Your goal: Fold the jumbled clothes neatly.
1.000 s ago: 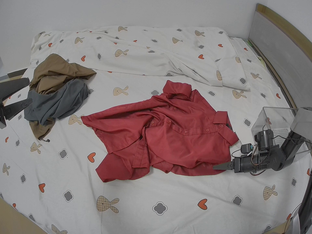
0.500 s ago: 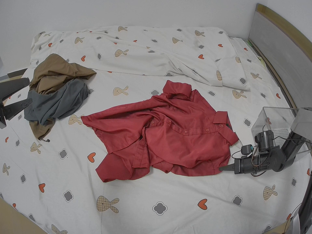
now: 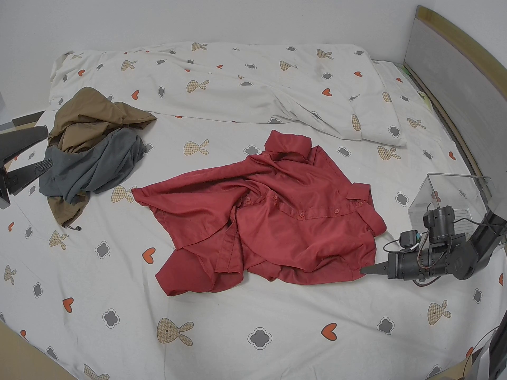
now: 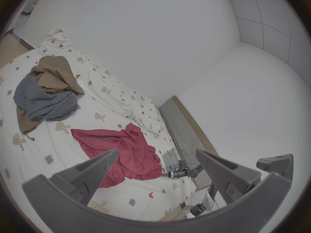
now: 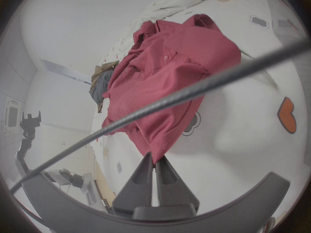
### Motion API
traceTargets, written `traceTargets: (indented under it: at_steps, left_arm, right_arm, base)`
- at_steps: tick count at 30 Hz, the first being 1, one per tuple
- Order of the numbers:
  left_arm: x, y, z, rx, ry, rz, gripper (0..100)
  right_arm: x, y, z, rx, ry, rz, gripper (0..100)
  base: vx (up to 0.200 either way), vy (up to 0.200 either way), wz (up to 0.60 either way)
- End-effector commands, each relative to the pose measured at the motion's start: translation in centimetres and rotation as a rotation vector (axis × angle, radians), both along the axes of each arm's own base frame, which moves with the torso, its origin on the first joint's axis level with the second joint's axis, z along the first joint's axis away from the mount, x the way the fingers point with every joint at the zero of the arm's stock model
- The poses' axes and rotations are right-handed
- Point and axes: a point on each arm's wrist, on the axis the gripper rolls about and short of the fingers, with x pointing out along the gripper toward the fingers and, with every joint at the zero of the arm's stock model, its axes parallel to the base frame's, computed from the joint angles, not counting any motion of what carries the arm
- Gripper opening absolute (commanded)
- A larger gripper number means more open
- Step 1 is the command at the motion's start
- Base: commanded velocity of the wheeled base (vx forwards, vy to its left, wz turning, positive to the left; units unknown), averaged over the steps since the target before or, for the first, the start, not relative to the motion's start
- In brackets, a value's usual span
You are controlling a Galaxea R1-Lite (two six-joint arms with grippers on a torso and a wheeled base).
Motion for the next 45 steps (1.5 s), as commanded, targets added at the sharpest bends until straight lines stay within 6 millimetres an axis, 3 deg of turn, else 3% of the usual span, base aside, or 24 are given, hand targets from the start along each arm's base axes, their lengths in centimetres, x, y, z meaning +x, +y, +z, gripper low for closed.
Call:
traceTargets:
  at_steps: [1,4,15,21,31,32,45]
  left_arm:
    - [0.1,0.0,0.0,0.000,0.001,0.000,100]
    - [0.0,0.0,0.0,0.000,0.000,0.000,100]
    - [-0.1,0.0,0.1,0.000,-0.005,0.000,100]
    - [-0.1,0.0,0.2,0.002,-0.008,0.000,100]
    - [-0.1,0.0,0.1,0.000,-0.005,0.002,100]
    - [-0.1,0.0,0.1,0.001,-0.006,0.000,100]
    - [0.1,0.0,0.0,0.000,0.000,0.002,100]
  right_arm:
    - [-3.0,-0.1,4.5,0.046,-0.070,-0.029,0]
    - [-4.4,-0.5,5.8,0.043,-0.047,-0.044,0]
    - [-6.9,-2.0,7.1,0.028,0.029,-0.095,0]
    - [-7.5,-2.9,6.9,-0.003,0.052,-0.103,0]
    - [-7.8,-2.6,6.1,-0.043,0.065,-0.046,0]
    - [-7.8,-2.6,6.1,-0.042,0.065,-0.042,100]
    - [-8.2,-2.3,6.2,-0.045,0.059,-0.025,100]
  base:
    - [0.000,0.000,0.00]
    - [0.000,0.000,0.00]
    - [0.000,0.000,0.00]
    - [0.000,0.000,0.00]
    - [0.000,0.000,0.00]
    - [0.000,0.000,0.00]
    - [0.000,0.000,0.00]
